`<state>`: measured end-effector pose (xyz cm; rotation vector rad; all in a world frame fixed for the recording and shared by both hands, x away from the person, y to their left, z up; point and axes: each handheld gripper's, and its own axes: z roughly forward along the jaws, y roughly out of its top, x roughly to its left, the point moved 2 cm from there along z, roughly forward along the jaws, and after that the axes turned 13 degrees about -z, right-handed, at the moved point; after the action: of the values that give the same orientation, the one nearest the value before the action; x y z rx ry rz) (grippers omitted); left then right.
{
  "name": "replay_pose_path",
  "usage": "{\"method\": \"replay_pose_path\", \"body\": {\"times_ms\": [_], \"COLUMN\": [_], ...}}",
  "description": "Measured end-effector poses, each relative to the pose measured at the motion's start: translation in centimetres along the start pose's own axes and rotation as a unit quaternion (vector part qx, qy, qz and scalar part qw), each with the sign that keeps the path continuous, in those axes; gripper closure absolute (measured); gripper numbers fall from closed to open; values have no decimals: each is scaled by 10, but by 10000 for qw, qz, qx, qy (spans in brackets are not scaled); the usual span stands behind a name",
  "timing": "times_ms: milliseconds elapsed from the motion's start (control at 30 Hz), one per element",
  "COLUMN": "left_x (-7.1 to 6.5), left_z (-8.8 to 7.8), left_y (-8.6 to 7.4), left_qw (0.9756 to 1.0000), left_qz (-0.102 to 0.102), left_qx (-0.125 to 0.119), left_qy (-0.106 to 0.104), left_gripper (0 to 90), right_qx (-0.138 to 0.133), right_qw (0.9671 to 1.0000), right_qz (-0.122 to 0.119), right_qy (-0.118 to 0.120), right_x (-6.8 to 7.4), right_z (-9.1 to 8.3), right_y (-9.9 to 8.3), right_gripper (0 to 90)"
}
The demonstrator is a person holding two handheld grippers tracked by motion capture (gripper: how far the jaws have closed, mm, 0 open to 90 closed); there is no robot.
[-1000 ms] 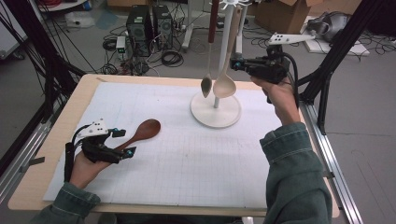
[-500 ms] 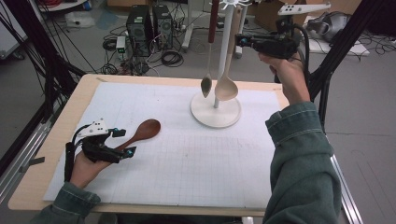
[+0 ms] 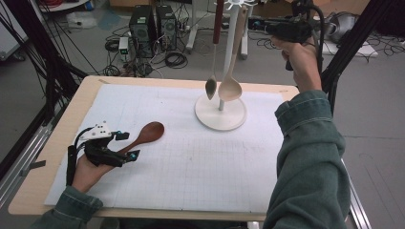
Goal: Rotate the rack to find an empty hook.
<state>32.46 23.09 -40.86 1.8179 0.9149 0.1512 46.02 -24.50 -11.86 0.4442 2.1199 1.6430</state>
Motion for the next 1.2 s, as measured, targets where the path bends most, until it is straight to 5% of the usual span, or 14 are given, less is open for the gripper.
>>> {"method": "replay_pose_path", "body": {"times_ms": [467, 867, 1200], "left_x": [0, -1, -1], "left_z": [-2, -3, -5], "left_y": [0, 0, 1], "left_qw": [10000, 10000, 10000], "left_qz": [-1, -16, 22], "left_qx": [-32, -32, -57], "left_qy": [10, 27, 37], "left_gripper": [144, 144, 144], "right_qx": [36, 173, 321], "right_qw": [9998, 9998, 9988], "right_qz": [100, -69, -130], "right_qy": [-186, -112, -357], "right_x": [-28, -17, -8], "right_z": [3, 22, 36], "right_y": [8, 16, 19], "right_gripper": [899, 899, 899]}}
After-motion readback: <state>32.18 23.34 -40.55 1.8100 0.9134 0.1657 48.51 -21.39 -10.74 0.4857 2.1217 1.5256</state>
